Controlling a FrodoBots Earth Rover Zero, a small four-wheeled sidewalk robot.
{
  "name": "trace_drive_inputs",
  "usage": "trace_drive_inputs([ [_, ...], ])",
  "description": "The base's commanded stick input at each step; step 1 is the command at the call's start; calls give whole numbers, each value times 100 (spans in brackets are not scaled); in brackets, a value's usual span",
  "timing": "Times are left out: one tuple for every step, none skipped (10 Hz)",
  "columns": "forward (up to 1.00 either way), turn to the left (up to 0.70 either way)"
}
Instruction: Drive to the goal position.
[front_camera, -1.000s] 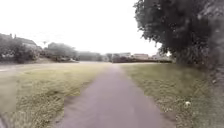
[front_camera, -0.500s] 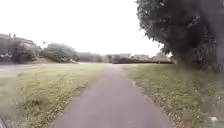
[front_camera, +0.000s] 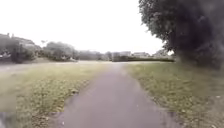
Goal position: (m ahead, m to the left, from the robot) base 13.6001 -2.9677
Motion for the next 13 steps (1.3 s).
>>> trace_drive_inputs([
  [100,0],
  [100,0],
  [100,0],
  [100,0],
  [100,0],
  [100,0],
  [100,0],
  [100,0],
  [100,0],
  [100,0],
  [100,0],
  [100,0],
  [100,0],
])
